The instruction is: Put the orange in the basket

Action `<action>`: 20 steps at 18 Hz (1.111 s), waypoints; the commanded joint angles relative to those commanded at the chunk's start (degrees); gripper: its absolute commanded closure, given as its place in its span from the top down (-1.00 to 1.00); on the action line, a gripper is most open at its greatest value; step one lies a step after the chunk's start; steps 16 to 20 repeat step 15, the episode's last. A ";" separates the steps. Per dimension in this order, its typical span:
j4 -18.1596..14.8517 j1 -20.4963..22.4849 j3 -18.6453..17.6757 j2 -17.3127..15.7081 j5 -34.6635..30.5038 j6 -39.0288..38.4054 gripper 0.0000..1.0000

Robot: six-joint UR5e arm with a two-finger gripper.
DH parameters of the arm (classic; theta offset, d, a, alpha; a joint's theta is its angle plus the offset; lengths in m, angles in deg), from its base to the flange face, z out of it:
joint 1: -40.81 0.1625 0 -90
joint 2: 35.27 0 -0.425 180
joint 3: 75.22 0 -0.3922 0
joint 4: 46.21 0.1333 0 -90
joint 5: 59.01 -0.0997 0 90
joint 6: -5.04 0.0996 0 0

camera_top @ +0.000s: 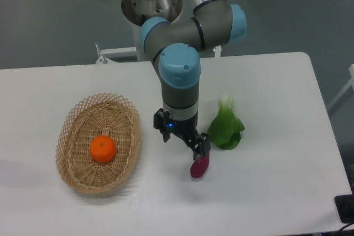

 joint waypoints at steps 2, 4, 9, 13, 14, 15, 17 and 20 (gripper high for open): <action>-0.09 -0.09 -0.26 -0.09 -0.17 0.00 1.00; -0.09 -0.09 -0.35 -0.09 -0.52 0.00 1.00; -0.53 4.74 -1.93 -0.88 -3.25 4.19 1.00; -0.97 8.60 -2.02 -0.88 -2.90 12.47 1.00; -1.05 9.05 -2.11 -0.88 -3.16 12.65 1.00; -0.97 9.40 -2.03 -0.79 -3.25 12.83 1.00; -0.97 9.40 -2.03 -0.79 -3.25 12.83 1.00; -0.97 9.40 -2.03 -0.79 -3.25 12.83 1.00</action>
